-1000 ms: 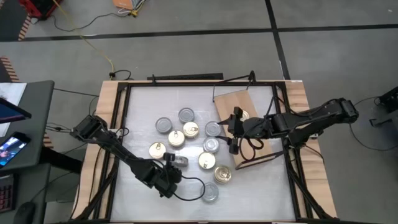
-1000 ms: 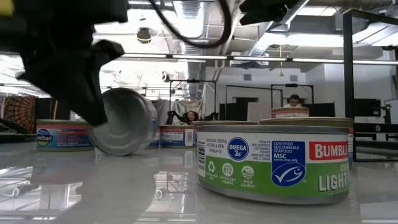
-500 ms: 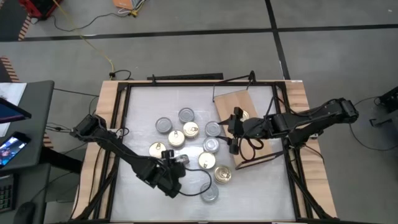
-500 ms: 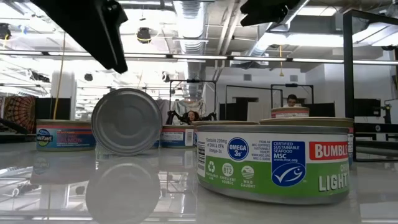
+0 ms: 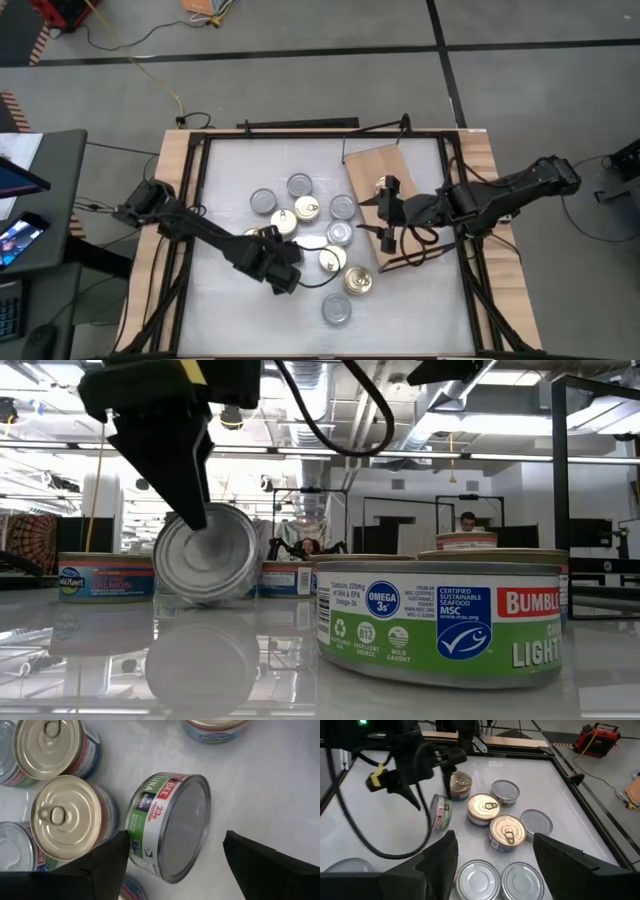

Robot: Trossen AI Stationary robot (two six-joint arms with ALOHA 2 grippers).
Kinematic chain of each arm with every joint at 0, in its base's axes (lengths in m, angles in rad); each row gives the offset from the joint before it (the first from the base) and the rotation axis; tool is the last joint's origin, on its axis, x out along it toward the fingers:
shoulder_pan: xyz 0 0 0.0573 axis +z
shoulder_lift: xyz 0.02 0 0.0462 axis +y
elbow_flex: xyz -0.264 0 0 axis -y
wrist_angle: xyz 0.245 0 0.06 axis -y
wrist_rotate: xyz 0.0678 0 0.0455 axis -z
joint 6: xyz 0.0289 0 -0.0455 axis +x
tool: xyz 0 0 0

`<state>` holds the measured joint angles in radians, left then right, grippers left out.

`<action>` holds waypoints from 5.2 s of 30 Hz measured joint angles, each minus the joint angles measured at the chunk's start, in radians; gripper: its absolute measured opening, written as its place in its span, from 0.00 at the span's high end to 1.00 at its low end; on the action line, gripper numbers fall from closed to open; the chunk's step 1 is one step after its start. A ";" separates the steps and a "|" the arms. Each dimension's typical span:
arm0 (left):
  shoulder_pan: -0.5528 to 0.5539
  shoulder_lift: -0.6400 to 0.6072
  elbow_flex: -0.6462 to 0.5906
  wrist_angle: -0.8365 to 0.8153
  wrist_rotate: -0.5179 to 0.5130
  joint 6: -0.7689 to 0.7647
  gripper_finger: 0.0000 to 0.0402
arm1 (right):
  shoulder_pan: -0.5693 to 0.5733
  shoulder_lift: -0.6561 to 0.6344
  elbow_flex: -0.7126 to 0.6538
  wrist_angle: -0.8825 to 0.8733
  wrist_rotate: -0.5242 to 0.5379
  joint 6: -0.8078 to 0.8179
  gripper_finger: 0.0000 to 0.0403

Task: Stack canned seafood by type on shelf
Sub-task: Put the green tuna can on the shelf

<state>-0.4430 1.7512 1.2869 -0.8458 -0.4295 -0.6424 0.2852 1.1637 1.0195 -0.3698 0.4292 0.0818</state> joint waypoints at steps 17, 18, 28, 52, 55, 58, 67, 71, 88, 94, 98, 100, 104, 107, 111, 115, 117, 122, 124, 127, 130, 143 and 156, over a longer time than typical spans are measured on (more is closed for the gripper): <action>-0.064 0.000 0.000 0.126 0.093 0.051 0.23 | 0.002 0.000 0.000 0.007 0.025 -0.003 0.30; -0.066 0.000 0.000 0.127 0.107 0.071 0.23 | 0.002 0.000 0.000 0.008 0.025 -0.003 0.30; -0.175 0.085 -0.001 0.148 -0.003 0.525 0.25 | 0.002 0.000 -0.006 0.014 0.025 0.004 0.30; -0.186 0.277 0.002 0.218 -0.369 0.676 0.95 | 0.000 0.001 -0.011 0.018 0.025 0.007 0.30; -0.147 0.275 0.002 0.213 -0.359 0.670 0.98 | 0.000 0.001 -0.011 0.018 0.025 0.008 0.30; -0.095 0.275 0.003 0.188 -0.354 0.667 0.99 | 0.000 0.001 -0.011 0.018 0.025 0.008 0.30; -0.016 0.273 0.002 0.174 -0.192 0.631 1.00 | 0.000 0.001 -0.011 0.010 0.025 0.008 0.30; -0.042 0.265 0.000 0.170 -0.127 0.603 1.00 | 0.000 0.001 -0.011 0.011 0.025 0.009 0.30; -0.090 -0.072 0.010 0.288 0.115 0.514 0.91 | 0.000 0.001 -0.011 0.006 0.025 0.019 0.30; -0.043 -0.048 0.027 0.357 0.181 0.569 0.56 | 0.000 0.001 -0.011 0.001 0.025 0.018 0.30; 0.011 -0.045 0.027 0.410 0.271 0.667 0.34 | 0.001 -0.001 -0.011 -0.020 0.025 0.032 0.30; 0.039 -0.047 0.029 0.441 0.302 0.711 0.27 | 0.003 -0.001 -0.011 -0.023 0.025 0.047 0.30; 0.083 -0.044 0.029 0.469 0.417 0.801 0.21 | 0.013 -0.002 -0.011 -0.031 0.024 0.067 0.30; 0.113 -0.013 0.029 0.492 0.488 0.854 0.21 | 0.035 -0.002 -0.011 -0.041 0.023 0.092 0.30; 0.134 0.025 0.028 0.543 0.536 0.948 0.22 | 0.071 -0.005 -0.011 -0.070 0.022 0.138 0.30; 0.143 0.051 0.028 0.553 0.532 1.039 0.23 | 0.103 -0.011 -0.010 -0.080 0.023 0.165 0.30; 0.152 0.055 0.028 0.543 0.529 1.059 0.23 | 0.116 -0.013 -0.010 -0.068 0.025 0.165 0.30; 0.177 0.072 0.028 0.510 0.529 1.073 0.23 | 0.141 -0.014 -0.010 -0.060 0.044 0.162 0.30; 0.190 0.091 0.029 0.517 0.529 1.093 0.23 | 0.142 -0.014 -0.010 -0.058 0.045 0.160 0.30; 0.205 0.112 0.027 0.465 0.528 1.119 0.23 | 0.148 -0.014 -0.010 -0.049 0.046 0.157 0.30; 0.214 0.120 0.028 0.426 0.519 1.158 0.24 | 0.146 -0.014 -0.010 -0.027 0.048 0.146 0.30; 0.205 0.111 0.028 0.319 0.416 1.173 0.71 | 0.145 -0.019 -0.009 -0.013 0.053 0.093 0.30; 0.252 -0.152 0.006 0.452 0.319 1.000 0.71 | 0.078 -0.084 0.040 -0.366 0.099 0.175 0.30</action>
<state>-0.1907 1.5989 1.2931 -0.3939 -0.1109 0.3576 0.3636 1.0799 1.0595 -0.7360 0.5286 0.2566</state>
